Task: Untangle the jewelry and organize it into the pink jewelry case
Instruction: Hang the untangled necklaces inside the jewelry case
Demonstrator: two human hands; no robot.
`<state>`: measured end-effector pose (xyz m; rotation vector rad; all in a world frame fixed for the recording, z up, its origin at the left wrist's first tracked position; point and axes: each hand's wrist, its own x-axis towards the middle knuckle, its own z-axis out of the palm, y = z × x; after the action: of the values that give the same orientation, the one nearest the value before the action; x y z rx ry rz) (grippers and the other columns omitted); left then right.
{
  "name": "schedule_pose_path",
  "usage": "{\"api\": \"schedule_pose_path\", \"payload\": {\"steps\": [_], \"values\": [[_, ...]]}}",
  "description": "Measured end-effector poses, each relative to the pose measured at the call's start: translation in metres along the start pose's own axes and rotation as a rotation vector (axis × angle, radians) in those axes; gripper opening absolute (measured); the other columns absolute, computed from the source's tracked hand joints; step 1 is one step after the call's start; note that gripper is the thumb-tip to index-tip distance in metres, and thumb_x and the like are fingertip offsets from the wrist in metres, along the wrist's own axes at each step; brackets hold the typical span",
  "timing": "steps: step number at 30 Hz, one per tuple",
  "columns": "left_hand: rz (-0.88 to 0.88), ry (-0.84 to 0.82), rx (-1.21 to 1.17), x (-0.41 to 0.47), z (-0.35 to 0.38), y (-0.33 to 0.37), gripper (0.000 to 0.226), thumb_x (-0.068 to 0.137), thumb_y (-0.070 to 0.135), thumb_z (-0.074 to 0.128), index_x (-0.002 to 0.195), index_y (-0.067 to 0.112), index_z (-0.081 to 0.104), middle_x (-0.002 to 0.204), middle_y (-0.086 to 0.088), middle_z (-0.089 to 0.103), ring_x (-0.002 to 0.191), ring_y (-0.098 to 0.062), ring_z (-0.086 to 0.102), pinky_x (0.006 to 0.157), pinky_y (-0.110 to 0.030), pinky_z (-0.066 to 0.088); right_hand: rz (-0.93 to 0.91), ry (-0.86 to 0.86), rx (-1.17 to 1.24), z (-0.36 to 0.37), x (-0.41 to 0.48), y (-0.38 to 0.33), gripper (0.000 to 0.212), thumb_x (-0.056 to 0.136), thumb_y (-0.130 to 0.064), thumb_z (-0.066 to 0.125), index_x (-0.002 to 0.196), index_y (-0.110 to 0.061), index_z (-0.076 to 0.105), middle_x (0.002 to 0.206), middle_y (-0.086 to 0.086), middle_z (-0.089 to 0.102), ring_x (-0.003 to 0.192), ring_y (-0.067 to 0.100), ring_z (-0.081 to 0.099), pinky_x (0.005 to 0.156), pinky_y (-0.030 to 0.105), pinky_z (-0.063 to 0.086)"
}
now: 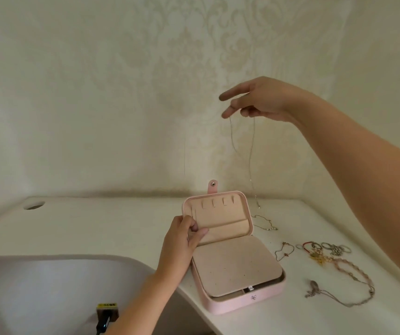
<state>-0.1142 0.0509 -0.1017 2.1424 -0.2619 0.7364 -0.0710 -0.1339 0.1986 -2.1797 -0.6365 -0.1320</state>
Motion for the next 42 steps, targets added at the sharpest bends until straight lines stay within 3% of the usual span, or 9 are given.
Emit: {"api": "schedule_pose_path", "payload": {"steps": [4, 12, 18, 20, 22, 26, 31, 36, 42], "values": [[0.019, 0.007, -0.002, -0.001, 0.001, -0.002, 0.026, 0.087, 0.030, 0.067, 0.076, 0.021, 0.045, 0.083, 0.002, 0.049, 0.070, -0.006, 0.048, 0.063, -0.012, 0.036, -0.010, -0.076, -0.035, 0.012, 0.003, -0.012, 0.039, 0.090, 0.007, 0.045, 0.115, -0.014, 0.066, 0.099, -0.002, 0.075, 0.064, 0.016, 0.028, 0.048, 0.014, 0.030], [0.088, -0.026, 0.052, -0.001, 0.003, -0.004, 0.029, 0.085, 0.046, 0.060, 0.081, 0.023, 0.043, 0.084, 0.006, 0.045, 0.069, -0.002, 0.045, 0.058, -0.012, 0.032, 0.060, -0.233, 0.111, 0.045, 0.009, 0.003, 0.045, 0.087, 0.015, 0.036, 0.106, -0.007, 0.069, 0.073, 0.000, 0.052, 0.047, 0.007, 0.027, 0.045, 0.017, 0.023], [0.110, 0.002, 0.070, -0.001, 0.006, -0.009, 0.032, 0.086, 0.054, 0.046, 0.080, 0.022, 0.041, 0.085, 0.005, 0.045, 0.066, -0.002, 0.047, 0.057, -0.010, 0.033, -0.073, -0.350, -0.783, 0.070, 0.001, -0.004, 0.055, 0.081, 0.011, 0.050, 0.120, -0.025, 0.062, 0.108, -0.005, 0.059, 0.084, 0.004, 0.056, 0.070, 0.018, 0.043], [0.103, 0.009, 0.066, -0.001, 0.006, -0.010, 0.026, 0.089, 0.045, 0.052, 0.079, 0.023, 0.041, 0.084, 0.006, 0.044, 0.064, 0.000, 0.046, 0.056, -0.009, 0.032, -0.112, -0.306, -1.023, 0.077, 0.002, -0.004, 0.049, 0.081, 0.012, 0.051, 0.113, -0.021, 0.067, 0.101, -0.003, 0.061, 0.090, 0.015, 0.058, 0.071, 0.023, 0.044], [0.108, 0.016, 0.071, -0.001, 0.007, -0.011, 0.024, 0.090, 0.041, 0.053, 0.078, 0.024, 0.040, 0.082, 0.008, 0.042, 0.062, -0.001, 0.045, 0.056, -0.008, 0.031, -0.133, -0.322, -1.093, 0.081, 0.002, -0.002, 0.015, 0.082, -0.004, 0.067, 0.086, -0.018, 0.073, 0.075, -0.006, 0.061, 0.073, 0.014, 0.058, 0.064, 0.024, 0.043], [0.103, 0.033, 0.067, -0.001, 0.007, -0.012, 0.033, 0.085, 0.056, 0.037, 0.078, 0.023, 0.042, 0.082, 0.006, 0.044, 0.061, -0.003, 0.045, 0.055, -0.009, 0.032, -0.137, -0.304, -0.856, 0.078, -0.004, -0.011, 0.043, 0.094, -0.035, 0.057, 0.056, -0.015, 0.059, 0.047, -0.005, 0.043, 0.044, 0.009, 0.039, 0.053, 0.020, 0.034], [0.103, 0.026, 0.062, -0.002, 0.006, -0.010, 0.025, 0.090, 0.038, 0.057, 0.079, 0.021, 0.043, 0.085, 0.005, 0.045, 0.064, 0.001, 0.046, 0.056, -0.009, 0.033, -0.002, -0.499, -0.058, 0.054, -0.005, -0.030, 0.027, 0.097, -0.002, 0.040, 0.094, -0.005, 0.067, 0.054, -0.003, 0.037, 0.047, 0.010, 0.021, 0.047, 0.019, 0.026], [0.125, 0.041, 0.049, -0.003, 0.006, -0.008, 0.033, 0.086, 0.051, 0.048, 0.079, 0.019, 0.045, 0.084, 0.005, 0.046, 0.062, 0.000, 0.047, 0.055, -0.007, 0.032, 0.017, -0.576, -0.130, 0.049, -0.005, -0.029, 0.014, 0.083, -0.015, 0.063, 0.093, -0.011, 0.072, 0.074, -0.005, 0.068, 0.044, 0.004, 0.023, 0.043, 0.014, 0.023], [0.162, 0.025, 0.016, -0.003, 0.005, -0.007, 0.047, 0.075, 0.064, 0.051, 0.080, 0.016, 0.050, 0.086, 0.007, 0.044, 0.067, -0.005, 0.049, 0.056, -0.009, 0.034, -0.078, -0.266, 0.082, 0.040, 0.005, -0.025, 0.018, 0.078, -0.020, 0.066, 0.095, -0.018, 0.073, 0.088, -0.005, 0.074, 0.050, 0.007, 0.019, 0.041, 0.013, 0.022]]}}
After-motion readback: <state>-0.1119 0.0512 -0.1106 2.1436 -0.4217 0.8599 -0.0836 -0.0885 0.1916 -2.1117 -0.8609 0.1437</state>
